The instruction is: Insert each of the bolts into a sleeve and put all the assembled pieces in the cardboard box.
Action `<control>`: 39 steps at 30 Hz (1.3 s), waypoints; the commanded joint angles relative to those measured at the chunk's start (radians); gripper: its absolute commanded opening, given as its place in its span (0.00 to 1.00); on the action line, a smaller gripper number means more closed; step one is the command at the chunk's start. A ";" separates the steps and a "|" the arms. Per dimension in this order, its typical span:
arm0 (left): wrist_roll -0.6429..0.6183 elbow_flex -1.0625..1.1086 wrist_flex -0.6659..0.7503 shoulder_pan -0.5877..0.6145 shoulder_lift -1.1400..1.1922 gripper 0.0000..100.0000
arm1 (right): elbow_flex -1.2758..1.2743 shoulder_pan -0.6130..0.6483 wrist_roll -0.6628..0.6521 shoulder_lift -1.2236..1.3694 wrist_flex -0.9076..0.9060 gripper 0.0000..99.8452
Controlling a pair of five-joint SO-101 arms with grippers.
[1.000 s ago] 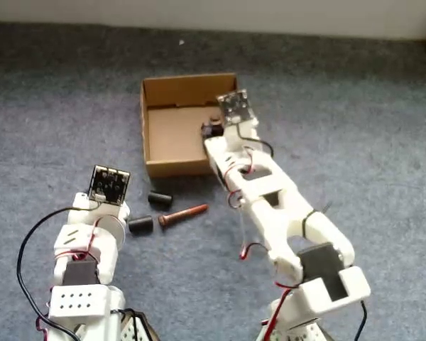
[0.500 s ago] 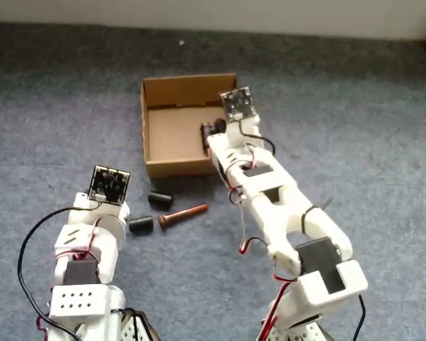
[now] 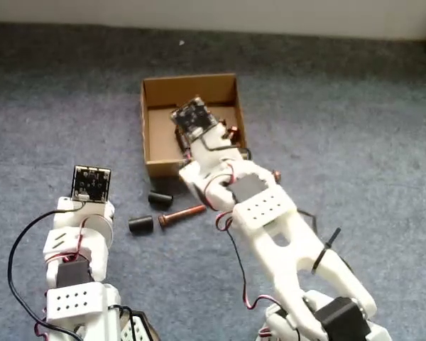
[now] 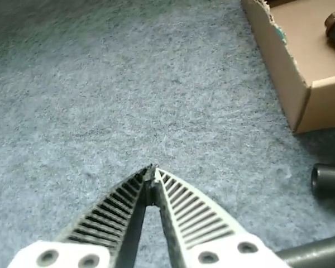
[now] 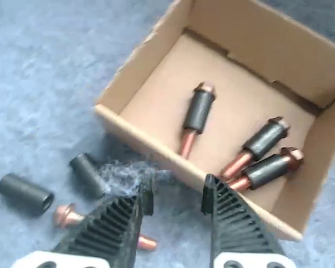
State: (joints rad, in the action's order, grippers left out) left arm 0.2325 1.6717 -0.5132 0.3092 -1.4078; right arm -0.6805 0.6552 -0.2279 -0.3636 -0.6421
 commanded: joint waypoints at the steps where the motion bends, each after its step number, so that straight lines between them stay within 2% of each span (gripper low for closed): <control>1: 0.002 -0.022 0.021 0.008 -0.008 0.01 | 0.033 0.105 -0.012 -0.012 -0.058 0.14; 5: 0.002 -0.019 0.021 0.008 -0.008 0.01 | 0.045 0.159 -0.014 0.114 -0.058 0.14; 8: 0.002 -0.019 0.021 0.007 -0.008 0.01 | 0.119 0.182 -0.064 0.232 -0.059 0.14; 23: 0.002 -0.018 0.021 0.001 -0.008 0.01 | 0.397 0.191 -0.068 0.601 -0.061 0.13; 26: 0.002 -0.018 0.021 0.001 -0.008 0.01 | 0.403 0.191 -0.068 0.634 -0.061 0.12; 29: 0.002 -0.018 0.021 0.001 -0.008 0.01 | 0.403 0.188 -0.072 0.636 -0.061 0.06; 33: 0.002 -0.018 0.021 0.001 -0.008 0.01 | 0.398 0.188 -0.176 0.636 -0.061 0.00; 39: 0.002 -0.018 0.020 0.001 -0.008 0.01 | 0.403 0.147 -0.106 0.579 -0.114 0.00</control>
State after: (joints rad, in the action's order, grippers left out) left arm 0.2325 1.6717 -0.5132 0.3107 -1.4078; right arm -0.3076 0.8270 -0.3659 0.2839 -0.7066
